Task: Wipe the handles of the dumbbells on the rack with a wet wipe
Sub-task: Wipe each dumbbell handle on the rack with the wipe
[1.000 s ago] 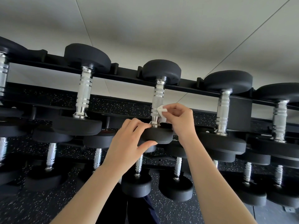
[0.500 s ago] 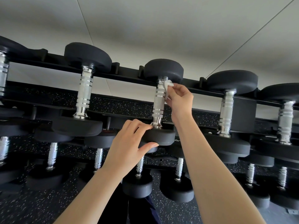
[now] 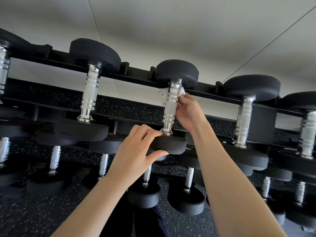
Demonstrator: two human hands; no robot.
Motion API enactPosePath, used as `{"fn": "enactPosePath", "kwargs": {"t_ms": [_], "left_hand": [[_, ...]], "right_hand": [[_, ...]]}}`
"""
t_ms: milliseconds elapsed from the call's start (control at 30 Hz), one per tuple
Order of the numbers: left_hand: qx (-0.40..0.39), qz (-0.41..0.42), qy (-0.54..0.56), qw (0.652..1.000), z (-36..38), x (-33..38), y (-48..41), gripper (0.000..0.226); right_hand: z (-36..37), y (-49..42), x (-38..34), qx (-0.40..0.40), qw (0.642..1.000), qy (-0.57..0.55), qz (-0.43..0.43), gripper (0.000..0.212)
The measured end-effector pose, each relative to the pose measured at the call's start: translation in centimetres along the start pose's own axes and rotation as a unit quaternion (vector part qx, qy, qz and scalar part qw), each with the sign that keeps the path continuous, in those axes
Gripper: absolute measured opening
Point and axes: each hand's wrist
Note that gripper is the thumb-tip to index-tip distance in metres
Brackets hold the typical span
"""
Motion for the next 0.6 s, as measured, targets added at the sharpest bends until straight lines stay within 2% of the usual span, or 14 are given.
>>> {"fn": "enactPosePath", "kwargs": {"t_ms": [167, 433, 533, 600], "left_hand": [[-0.006, 0.000, 0.000, 1.000, -0.1, 0.0, -0.1, 0.050], [0.008, 0.014, 0.008, 1.000, 0.0, -0.3, -0.1, 0.050], [0.015, 0.018, 0.014, 1.000, 0.1, -0.5, -0.2, 0.049], [0.019, 0.019, 0.018, 0.999, 0.2, -0.6, -0.2, 0.049]], "right_hand": [[-0.7, 1.1, 0.8, -0.024, 0.997, 0.048, 0.051, 0.027], [-1.1, 3.8, 0.9, -0.036, 0.966, 0.232, 0.104, 0.014], [-1.5, 4.7, 0.6, -0.018, 0.945, 0.315, 0.091, 0.013], [-1.9, 5.5, 0.4, -0.006, 0.906, 0.420, 0.059, 0.009]]}}
Point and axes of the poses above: each hand's wrist, its own y-axis away from the middle knuckle, its own z-axis out of the palm, x = y × z, and after that the axes turned 7 degrees about -x, right-handed
